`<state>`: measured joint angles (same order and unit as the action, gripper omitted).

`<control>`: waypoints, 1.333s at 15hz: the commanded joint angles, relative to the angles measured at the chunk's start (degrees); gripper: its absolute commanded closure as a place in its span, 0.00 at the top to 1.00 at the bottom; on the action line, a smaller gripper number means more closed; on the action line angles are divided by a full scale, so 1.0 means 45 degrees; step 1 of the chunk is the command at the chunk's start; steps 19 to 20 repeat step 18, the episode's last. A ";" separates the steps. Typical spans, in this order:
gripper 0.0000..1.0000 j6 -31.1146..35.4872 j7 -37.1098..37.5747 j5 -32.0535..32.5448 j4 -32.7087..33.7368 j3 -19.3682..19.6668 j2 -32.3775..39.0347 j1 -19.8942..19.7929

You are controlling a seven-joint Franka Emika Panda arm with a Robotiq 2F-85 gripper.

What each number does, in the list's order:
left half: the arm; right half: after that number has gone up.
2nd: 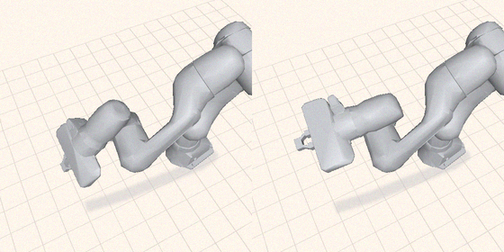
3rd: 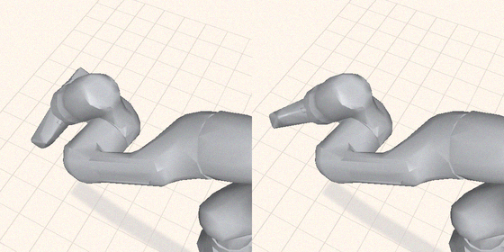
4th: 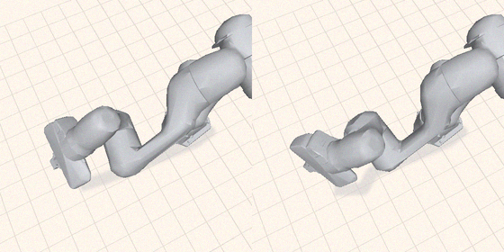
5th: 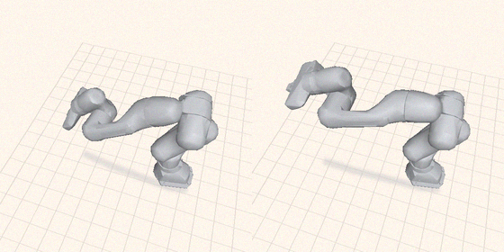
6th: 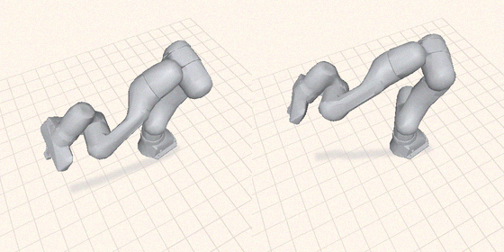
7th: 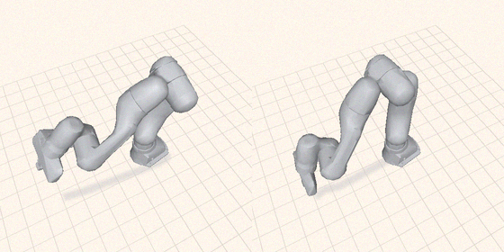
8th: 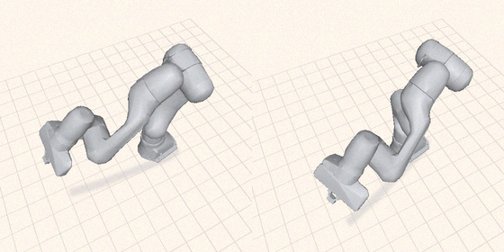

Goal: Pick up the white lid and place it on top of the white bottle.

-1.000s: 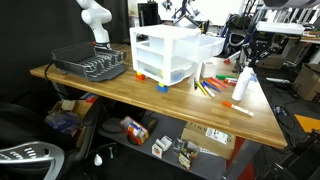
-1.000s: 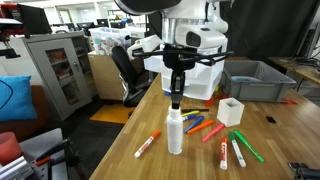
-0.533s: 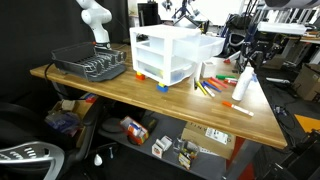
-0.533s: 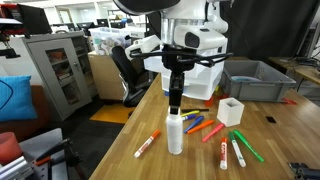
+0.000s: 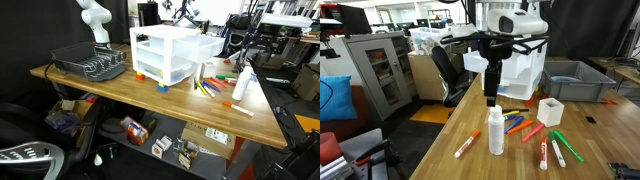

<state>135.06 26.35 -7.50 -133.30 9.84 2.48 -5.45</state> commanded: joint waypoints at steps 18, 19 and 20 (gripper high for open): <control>1.00 -0.2525 -0.0588 -0.0784 -0.1452 -0.0554 -0.2192 -0.0177; 1.00 -0.2525 -0.0588 -0.0784 -0.1452 -0.0554 -0.2192 -0.0177; 1.00 -0.2525 -0.0588 -0.0784 -0.1452 -0.0554 -0.2192 -0.0177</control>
